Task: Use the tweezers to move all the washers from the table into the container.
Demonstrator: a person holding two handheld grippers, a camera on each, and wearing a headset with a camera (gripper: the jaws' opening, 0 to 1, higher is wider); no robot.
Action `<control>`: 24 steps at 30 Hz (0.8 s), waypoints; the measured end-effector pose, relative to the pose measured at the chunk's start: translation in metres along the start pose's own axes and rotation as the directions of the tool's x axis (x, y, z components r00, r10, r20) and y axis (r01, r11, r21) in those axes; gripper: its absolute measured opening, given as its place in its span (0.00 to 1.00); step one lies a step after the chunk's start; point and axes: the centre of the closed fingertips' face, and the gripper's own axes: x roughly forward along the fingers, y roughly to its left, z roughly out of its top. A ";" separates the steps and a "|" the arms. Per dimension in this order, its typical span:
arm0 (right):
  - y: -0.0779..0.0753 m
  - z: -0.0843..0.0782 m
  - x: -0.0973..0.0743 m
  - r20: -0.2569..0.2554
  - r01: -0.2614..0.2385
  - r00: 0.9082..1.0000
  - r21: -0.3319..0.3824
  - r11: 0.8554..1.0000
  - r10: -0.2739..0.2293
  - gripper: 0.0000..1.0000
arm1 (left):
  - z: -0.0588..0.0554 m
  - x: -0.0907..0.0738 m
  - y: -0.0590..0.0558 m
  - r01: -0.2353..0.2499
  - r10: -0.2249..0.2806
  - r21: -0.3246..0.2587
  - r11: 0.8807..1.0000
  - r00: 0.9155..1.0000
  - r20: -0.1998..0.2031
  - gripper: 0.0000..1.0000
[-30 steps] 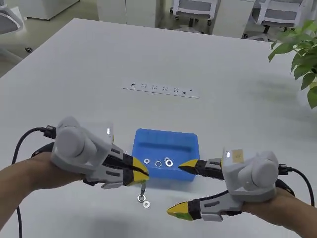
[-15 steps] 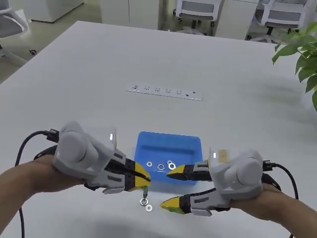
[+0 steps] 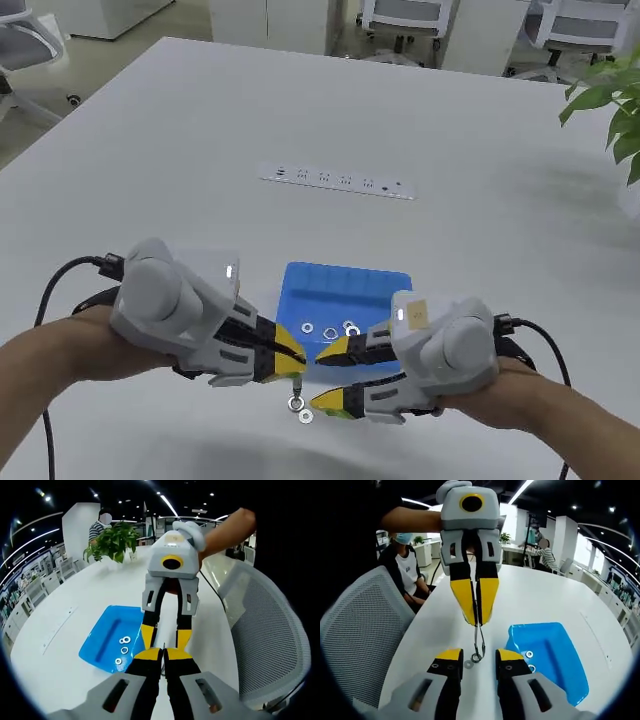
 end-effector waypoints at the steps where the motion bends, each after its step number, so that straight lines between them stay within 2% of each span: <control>1: 0.000 0.000 0.001 -0.001 -0.002 1.000 -0.001 1.000 0.002 0.26 | 0.000 0.000 0.000 0.000 0.000 -0.001 1.000 1.000 -0.001 0.05; 9: 0.001 0.000 0.010 -0.021 -0.031 0.999 -0.044 0.999 0.030 0.22 | -0.002 0.000 0.001 -0.002 0.002 0.000 1.000 1.000 -0.005 0.06; 16: -0.002 0.005 0.015 -0.015 -0.038 0.999 -0.057 0.998 0.038 0.17 | -0.002 0.001 0.001 0.002 -0.002 0.002 1.000 1.000 -0.006 0.06; 24: -0.001 0.004 0.018 -0.031 -0.053 0.998 -0.089 0.995 0.050 0.10 | -0.002 0.002 0.002 0.000 0.000 0.007 1.000 1.000 -0.016 0.06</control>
